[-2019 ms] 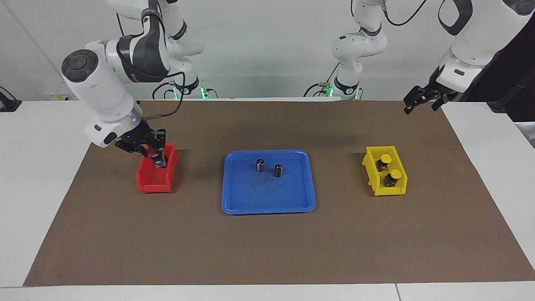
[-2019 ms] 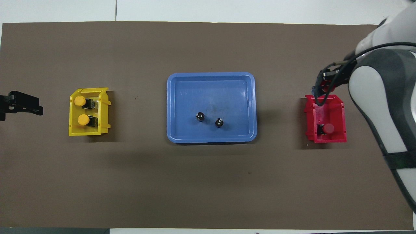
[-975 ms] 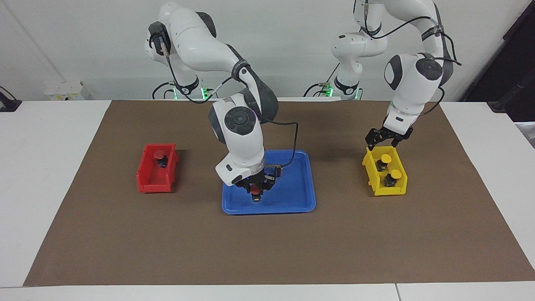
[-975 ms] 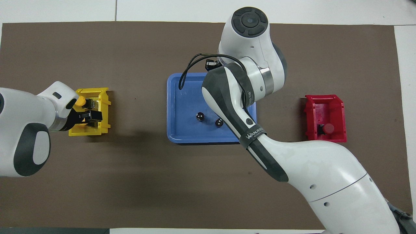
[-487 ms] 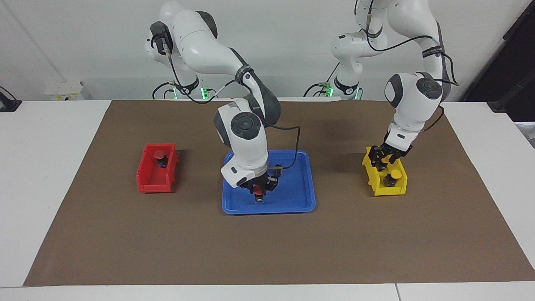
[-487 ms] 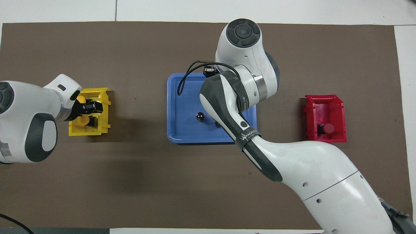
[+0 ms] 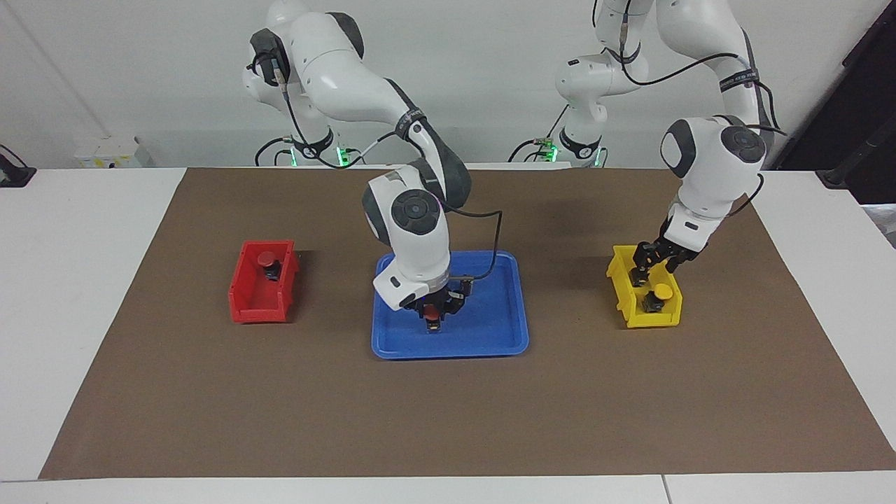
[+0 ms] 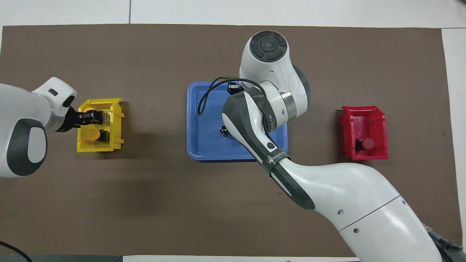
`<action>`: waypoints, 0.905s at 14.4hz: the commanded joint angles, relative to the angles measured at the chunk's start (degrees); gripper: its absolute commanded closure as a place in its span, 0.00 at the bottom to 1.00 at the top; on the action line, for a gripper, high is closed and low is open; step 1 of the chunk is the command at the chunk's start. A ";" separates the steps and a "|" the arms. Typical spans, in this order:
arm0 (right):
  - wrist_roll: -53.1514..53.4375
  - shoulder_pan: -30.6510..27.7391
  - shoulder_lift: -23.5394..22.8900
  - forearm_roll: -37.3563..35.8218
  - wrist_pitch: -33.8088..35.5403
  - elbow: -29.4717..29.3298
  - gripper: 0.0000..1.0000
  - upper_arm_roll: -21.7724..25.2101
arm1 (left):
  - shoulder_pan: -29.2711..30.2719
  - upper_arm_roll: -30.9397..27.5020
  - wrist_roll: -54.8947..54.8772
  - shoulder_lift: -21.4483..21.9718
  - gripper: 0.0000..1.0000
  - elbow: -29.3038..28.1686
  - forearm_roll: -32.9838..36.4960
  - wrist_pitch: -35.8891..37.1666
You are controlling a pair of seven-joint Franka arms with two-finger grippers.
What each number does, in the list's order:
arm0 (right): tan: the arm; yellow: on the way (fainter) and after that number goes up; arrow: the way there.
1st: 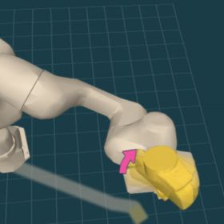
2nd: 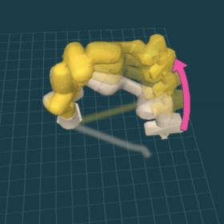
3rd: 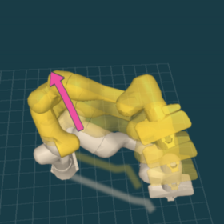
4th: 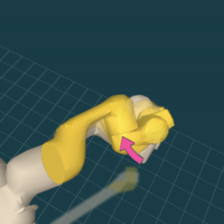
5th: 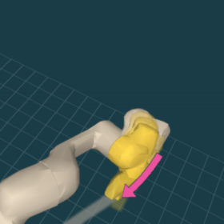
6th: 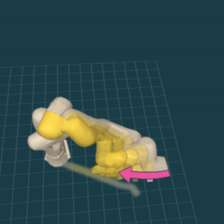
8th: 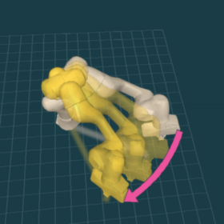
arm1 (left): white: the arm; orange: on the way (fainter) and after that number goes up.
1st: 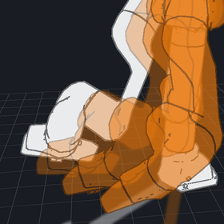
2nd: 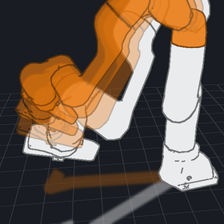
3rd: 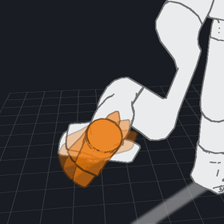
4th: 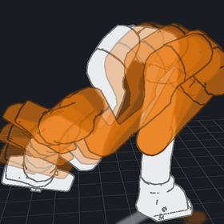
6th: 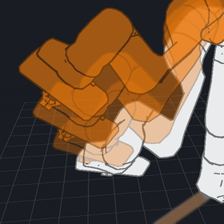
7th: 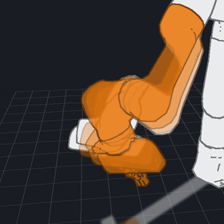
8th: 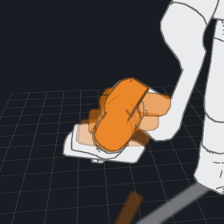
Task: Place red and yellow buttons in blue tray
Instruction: 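Carry the red button into the blue tray while the left gripper grasps a yellow button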
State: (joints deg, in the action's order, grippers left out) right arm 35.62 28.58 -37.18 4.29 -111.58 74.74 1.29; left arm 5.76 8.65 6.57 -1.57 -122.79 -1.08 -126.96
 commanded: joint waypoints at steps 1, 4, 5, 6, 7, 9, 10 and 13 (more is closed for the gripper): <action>0.68 0.07 2.12 0.99 -2.06 3.40 0.88 0.03 | 0.21 -0.03 -0.94 -0.54 0.28 0.11 0.20 1.63; 0.68 0.07 2.12 0.99 -2.32 3.40 0.85 0.03 | 1.79 0.05 -0.94 -0.36 0.28 -0.78 0.20 1.37; 0.59 0.07 2.12 1.07 -2.58 3.49 0.73 0.03 | 1.88 0.06 -0.94 -0.36 0.28 -1.13 0.20 1.28; 0.59 0.07 2.12 1.08 -2.59 3.49 0.61 0.03 | 1.88 0.06 -0.68 -0.45 0.28 -1.74 0.20 0.84; 0.68 0.07 2.03 1.08 -2.50 3.05 0.34 0.03 | 1.88 0.06 -0.50 -0.45 0.28 -2.01 0.20 0.40; 0.68 0.16 2.12 0.64 -2.32 2.26 0.01 0.03 | 1.71 0.14 -0.41 -0.62 0.28 -2.18 0.20 -0.30; 0.59 0.07 2.20 0.46 -1.80 2.00 0.01 0.03 | 1.19 0.14 -0.15 -0.97 0.28 -2.27 0.20 -0.48; -2.55 -2.64 6.06 -0.59 1.44 0.50 0.05 0.55 | 0.30 0.14 1.70 -1.59 0.28 -1.93 0.20 -1.45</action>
State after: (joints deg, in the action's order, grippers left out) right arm 35.43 28.33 -34.78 4.10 -112.64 74.88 1.92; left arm 6.98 8.89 6.97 -2.40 -124.58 -1.07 -126.82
